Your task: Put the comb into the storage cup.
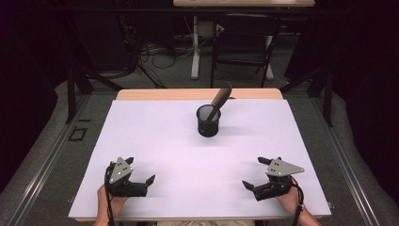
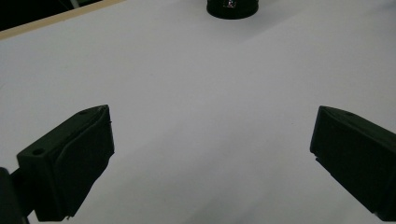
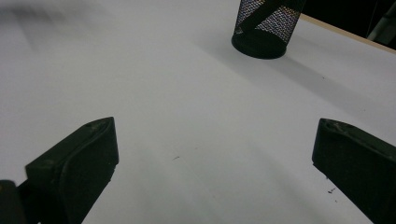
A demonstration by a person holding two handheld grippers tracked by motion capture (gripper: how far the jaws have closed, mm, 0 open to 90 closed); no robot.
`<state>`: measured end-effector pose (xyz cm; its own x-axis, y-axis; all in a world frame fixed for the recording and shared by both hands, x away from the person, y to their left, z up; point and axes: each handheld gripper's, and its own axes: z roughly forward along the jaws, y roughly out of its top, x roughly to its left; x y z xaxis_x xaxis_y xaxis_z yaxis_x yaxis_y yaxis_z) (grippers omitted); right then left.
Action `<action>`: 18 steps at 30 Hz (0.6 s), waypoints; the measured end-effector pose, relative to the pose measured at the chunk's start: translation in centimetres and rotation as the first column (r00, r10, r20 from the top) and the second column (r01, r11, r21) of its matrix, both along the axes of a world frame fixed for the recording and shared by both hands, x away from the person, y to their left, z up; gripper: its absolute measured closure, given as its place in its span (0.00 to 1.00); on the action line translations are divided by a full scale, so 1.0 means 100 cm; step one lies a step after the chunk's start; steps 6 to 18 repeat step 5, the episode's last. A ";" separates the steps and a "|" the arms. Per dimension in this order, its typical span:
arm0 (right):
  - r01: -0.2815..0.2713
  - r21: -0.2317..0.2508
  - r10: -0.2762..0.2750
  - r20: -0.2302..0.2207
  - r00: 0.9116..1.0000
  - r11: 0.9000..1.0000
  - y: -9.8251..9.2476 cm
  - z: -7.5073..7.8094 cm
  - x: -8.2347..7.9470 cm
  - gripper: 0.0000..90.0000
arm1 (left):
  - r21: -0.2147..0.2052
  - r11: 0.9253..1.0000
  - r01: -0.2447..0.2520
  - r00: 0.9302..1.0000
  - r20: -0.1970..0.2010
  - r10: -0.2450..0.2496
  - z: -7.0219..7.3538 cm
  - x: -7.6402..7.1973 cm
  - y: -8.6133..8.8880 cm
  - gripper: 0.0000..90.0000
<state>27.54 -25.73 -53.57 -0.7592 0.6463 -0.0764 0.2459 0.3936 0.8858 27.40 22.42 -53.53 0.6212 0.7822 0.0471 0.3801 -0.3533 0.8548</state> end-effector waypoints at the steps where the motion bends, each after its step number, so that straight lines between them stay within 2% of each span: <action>1: 0.000 -0.001 0.000 0.000 1.000 1.000 0.000 0.000 0.000 0.00 | 0.003 1.000 0.001 1.000 0.001 -0.001 0.000 0.000 0.000 0.00; 5: 0.000 -0.002 0.000 0.002 1.000 1.000 0.000 0.000 0.000 0.00 | 0.022 1.000 0.001 1.000 -0.018 -0.001 -0.001 0.004 0.001 0.00; 18: 0.000 -0.002 0.000 0.002 1.000 1.000 0.000 0.000 0.000 0.00 | 0.022 1.000 0.001 1.000 -0.018 -0.001 -0.001 0.004 0.001 0.00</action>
